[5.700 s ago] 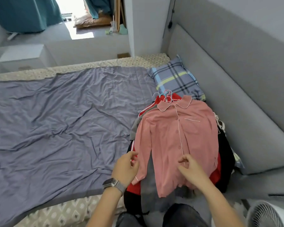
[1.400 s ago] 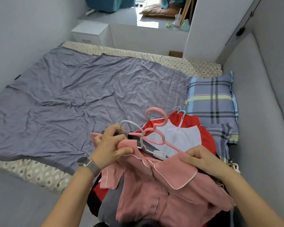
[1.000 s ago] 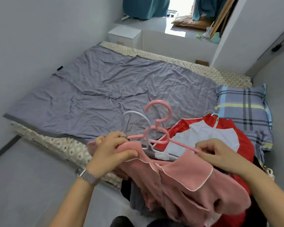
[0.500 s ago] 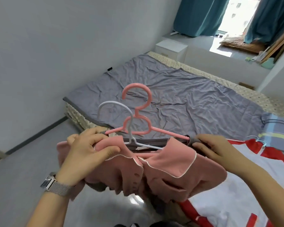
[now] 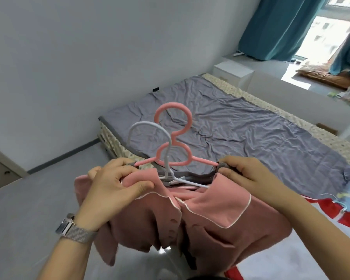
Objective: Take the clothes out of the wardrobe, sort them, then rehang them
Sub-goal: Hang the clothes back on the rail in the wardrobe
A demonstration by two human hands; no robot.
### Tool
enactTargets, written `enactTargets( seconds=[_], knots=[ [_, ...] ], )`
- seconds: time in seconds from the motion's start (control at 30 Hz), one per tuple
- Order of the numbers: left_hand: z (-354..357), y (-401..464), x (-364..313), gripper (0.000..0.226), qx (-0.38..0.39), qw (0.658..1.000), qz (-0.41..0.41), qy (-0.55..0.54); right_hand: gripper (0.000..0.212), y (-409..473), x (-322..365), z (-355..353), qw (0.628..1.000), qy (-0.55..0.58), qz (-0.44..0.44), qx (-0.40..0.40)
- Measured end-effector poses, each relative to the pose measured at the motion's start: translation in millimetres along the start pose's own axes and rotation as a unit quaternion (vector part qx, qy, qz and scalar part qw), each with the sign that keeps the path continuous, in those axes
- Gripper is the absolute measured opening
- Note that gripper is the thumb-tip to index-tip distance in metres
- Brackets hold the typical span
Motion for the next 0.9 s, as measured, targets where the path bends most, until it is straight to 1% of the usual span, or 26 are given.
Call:
enactTargets(
  seconds=[0.07,0.1,0.13,0.17,0.2,0.23,0.3,0.37,0.43,0.5,0.67,0.73,0.83,0.9],
  knots=[
    [-3,2,-4,0.032,-0.015,1.000,0.006,0.007,0.026,5,2,4,0.998,0.058,0.019,0.026],
    [-3,4,-6,0.034,-0.016,1.000,0.010,0.014,0.026,6,1,8,0.992,0.107,0.036,0.056],
    [-3,5,-6,0.034,-0.015,1.000,0.011,0.023,0.032,5,-1,12,0.981,0.162,0.056,0.091],
    [-1,6,-7,0.031,-0.013,1.000,0.010,0.026,0.044,4,-3,15,0.967,0.208,0.078,0.123],
    [0,7,-7,0.027,-0.013,1.000,0.008,0.027,0.055,1,-3,17,0.957,0.227,0.090,0.156],
    [3,8,-7,0.024,-0.014,1.000,0.006,0.026,0.059,-1,1,17,0.955,0.220,0.090,0.179],
    [8,10,-7,0.025,-0.018,0.999,0.002,0.037,0.046,-3,9,18,0.963,0.166,0.072,0.198],
    [12,12,-11,0.028,-0.020,0.998,0.009,0.058,0.038,-1,9,15,0.980,0.087,0.064,0.165],
    [14,13,-13,0.028,-0.013,0.998,0.020,0.065,0.031,0,9,12,0.989,0.070,0.058,0.115],
    [14,15,-13,0.029,-0.001,0.997,0.029,0.067,0.030,-2,12,13,0.992,0.072,0.047,0.089],
    [8,16,-5,0.034,0.013,0.996,0.041,0.083,0.024,1,13,4,1.000,-0.012,0.013,0.012],
    [5,15,0,0.035,0.008,0.996,0.042,0.083,0.025,3,10,2,1.000,-0.017,0.012,0.002],
    [2,14,3,0.027,0.010,0.994,0.052,0.097,0.028,2,4,-3,1.000,0.000,0.019,-0.003],
    [0,13,3,0.024,0.004,0.992,0.058,0.111,0.026,0,-1,-4,0.999,0.017,0.027,-0.006]
  ],
)
Point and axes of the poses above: each hand's wrist, its own y-axis towards the middle knuckle, its own z-axis out of the palm, x = y × z, the point moved 9 cm from there along y, towards the middle knuckle, and after that the axes turned 2 degrees about x, right-handed, at the moved point
